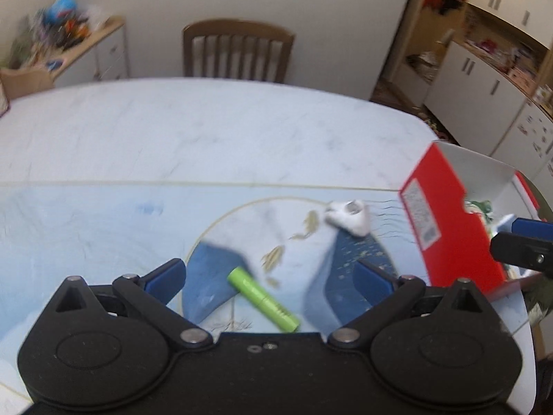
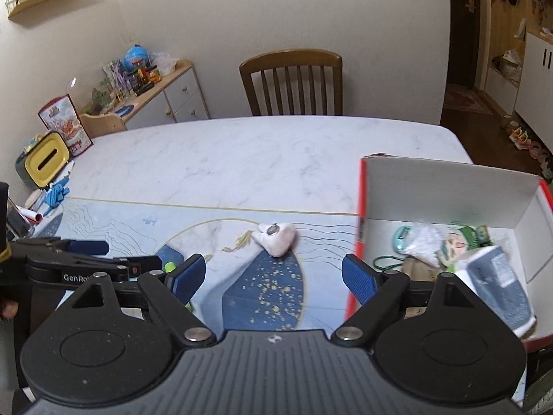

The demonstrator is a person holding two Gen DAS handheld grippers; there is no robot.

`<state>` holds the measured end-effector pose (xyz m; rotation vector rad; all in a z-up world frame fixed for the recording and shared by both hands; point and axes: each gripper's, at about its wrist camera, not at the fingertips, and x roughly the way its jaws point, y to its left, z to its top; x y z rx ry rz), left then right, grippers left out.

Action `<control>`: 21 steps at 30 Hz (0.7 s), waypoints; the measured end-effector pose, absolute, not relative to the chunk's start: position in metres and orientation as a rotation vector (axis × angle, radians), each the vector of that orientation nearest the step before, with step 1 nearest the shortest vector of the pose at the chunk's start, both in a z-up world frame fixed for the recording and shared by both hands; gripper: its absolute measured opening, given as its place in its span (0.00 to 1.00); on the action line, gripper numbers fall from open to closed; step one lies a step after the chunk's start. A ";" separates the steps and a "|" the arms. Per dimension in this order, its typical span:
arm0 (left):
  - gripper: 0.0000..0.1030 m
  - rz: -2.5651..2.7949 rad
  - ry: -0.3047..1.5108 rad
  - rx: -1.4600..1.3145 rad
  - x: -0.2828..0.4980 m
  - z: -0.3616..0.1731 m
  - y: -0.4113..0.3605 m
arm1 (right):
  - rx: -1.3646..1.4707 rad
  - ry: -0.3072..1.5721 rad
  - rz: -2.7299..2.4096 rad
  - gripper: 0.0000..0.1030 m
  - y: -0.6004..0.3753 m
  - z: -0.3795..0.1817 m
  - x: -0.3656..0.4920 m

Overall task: Organize objects
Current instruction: 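Move both grippers back toward the green stick and white plush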

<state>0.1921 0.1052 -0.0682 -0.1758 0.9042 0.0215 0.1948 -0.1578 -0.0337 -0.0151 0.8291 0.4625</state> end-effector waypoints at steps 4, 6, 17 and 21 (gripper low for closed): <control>1.00 0.048 0.919 -0.188 0.192 -0.080 0.113 | -0.044 0.849 0.478 0.84 -0.139 -0.043 0.207; 1.00 0.052 0.929 -0.197 0.194 -0.086 0.113 | -0.058 0.859 0.482 0.84 -0.131 -0.046 0.215; 0.99 0.062 0.994 -0.237 0.209 -0.116 0.100 | -0.163 0.924 0.490 0.84 -0.092 -0.084 0.263; 0.99 0.079 0.996 -0.246 0.212 -0.122 0.097 | -0.173 0.951 0.490 0.84 -0.085 -0.100 0.277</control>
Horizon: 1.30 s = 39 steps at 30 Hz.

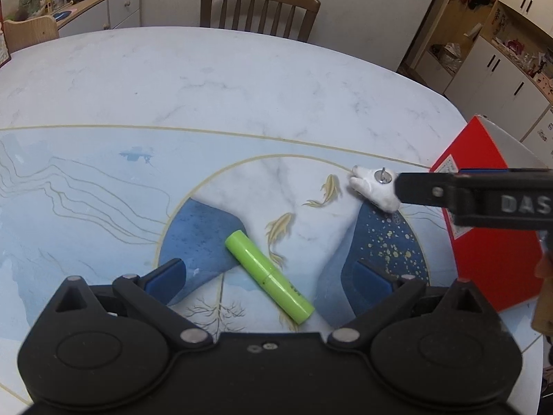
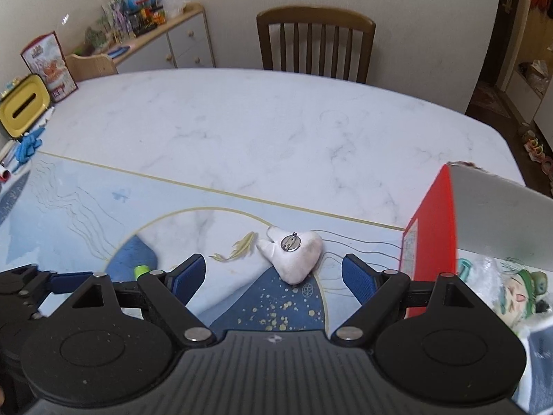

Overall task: Organize objects
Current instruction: 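Move both grippers back toward the green stick and white plush, then grasp the green stick with the left gripper while the right gripper grasps the white heart plush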

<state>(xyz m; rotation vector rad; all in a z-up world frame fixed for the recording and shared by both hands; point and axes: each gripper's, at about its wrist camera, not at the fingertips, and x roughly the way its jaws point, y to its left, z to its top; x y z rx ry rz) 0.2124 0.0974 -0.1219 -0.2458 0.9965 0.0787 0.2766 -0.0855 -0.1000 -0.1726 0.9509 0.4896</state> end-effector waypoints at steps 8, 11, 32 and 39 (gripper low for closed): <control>0.90 0.112 0.996 -0.232 0.218 -0.131 0.090 | -0.174 0.997 0.482 0.84 -0.081 -0.127 0.300; 0.80 0.113 0.998 -0.227 0.219 -0.134 0.088 | -0.175 1.009 0.484 0.84 -0.079 -0.135 0.305; 0.24 0.091 0.998 -0.225 0.222 -0.139 0.084 | -0.199 1.025 0.438 0.58 -0.069 -0.159 0.316; 0.16 0.083 1.003 -0.253 0.223 -0.139 0.087 | -0.193 1.011 0.453 0.53 -0.072 -0.149 0.307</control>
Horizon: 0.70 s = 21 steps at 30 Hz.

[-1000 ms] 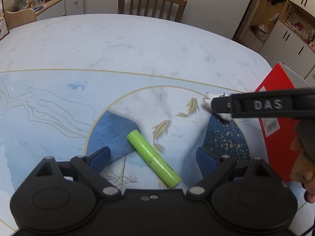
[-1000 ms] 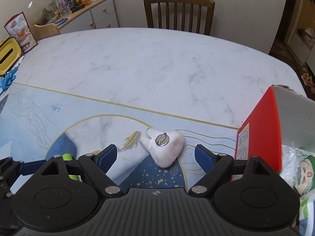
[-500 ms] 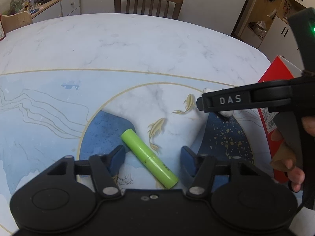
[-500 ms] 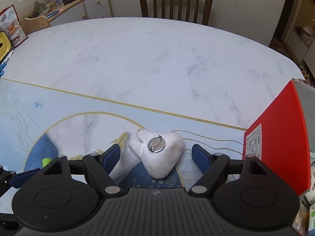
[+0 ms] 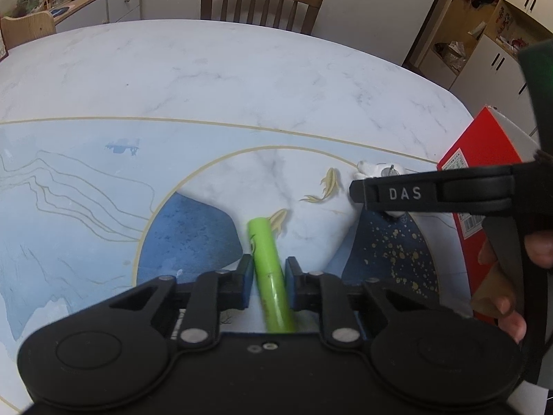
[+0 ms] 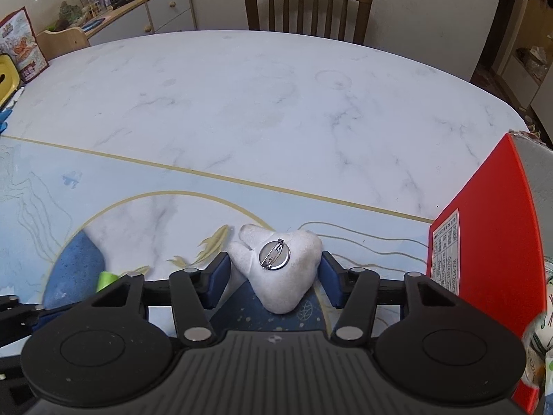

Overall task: Organize objects
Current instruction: 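Grasp the green stick with the left gripper while the right gripper grasps the white heart plush, then carry the green stick and white plush over the shoebox with both grippers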

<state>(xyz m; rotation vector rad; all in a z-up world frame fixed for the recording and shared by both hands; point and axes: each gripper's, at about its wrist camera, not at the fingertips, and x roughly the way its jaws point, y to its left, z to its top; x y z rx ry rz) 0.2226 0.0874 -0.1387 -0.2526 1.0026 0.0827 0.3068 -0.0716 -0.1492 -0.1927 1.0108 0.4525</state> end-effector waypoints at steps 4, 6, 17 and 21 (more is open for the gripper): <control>0.15 0.058 0.998 -0.261 0.221 -0.140 0.087 | -0.167 0.997 0.467 0.53 -0.076 -0.135 0.295; 0.15 0.055 1.003 -0.277 0.220 -0.140 0.089 | -0.159 0.990 0.475 0.53 -0.079 -0.126 0.287; 0.15 0.021 0.972 -0.315 0.205 -0.115 0.091 | -0.066 0.959 0.504 0.53 -0.106 -0.080 0.236; 0.15 -0.006 0.955 -0.322 0.200 -0.099 0.089 | -0.036 0.940 0.505 0.53 -0.121 -0.064 0.219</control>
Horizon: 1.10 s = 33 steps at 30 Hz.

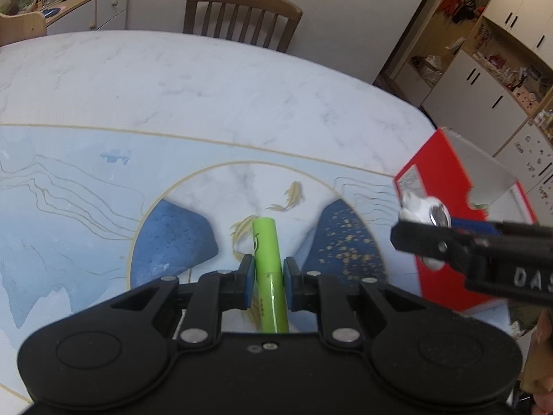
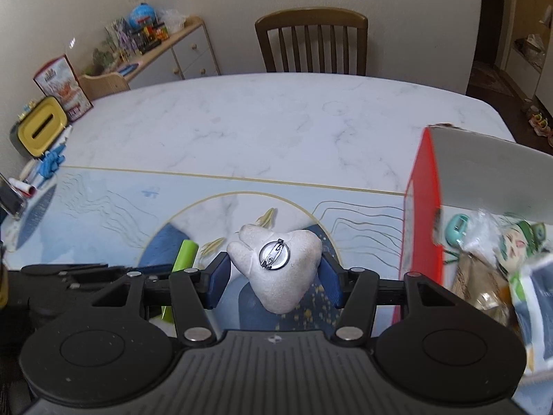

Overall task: Organize objects
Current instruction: 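Carry the green stick and white plush over the shoebox with both grippers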

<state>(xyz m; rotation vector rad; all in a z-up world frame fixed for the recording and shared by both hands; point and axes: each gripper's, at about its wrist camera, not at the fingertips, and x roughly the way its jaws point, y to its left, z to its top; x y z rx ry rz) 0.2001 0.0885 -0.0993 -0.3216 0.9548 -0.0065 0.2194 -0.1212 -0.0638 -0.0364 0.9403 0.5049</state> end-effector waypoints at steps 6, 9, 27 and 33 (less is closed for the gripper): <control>0.15 -0.059 0.919 -0.326 0.194 -0.072 0.076 | 0.006 0.917 0.488 0.53 -0.150 -0.041 0.200; 0.15 -0.096 0.899 -0.320 0.192 -0.058 0.065 | 0.018 0.900 0.474 0.53 -0.164 -0.032 0.191; 0.15 -0.252 0.852 -0.190 0.204 -0.023 -0.023 | 0.121 0.833 0.350 0.53 -0.270 -0.020 0.179; 0.15 -0.298 0.863 -0.150 0.213 -0.022 -0.060 | 0.150 0.829 0.291 0.53 -0.309 -0.027 0.181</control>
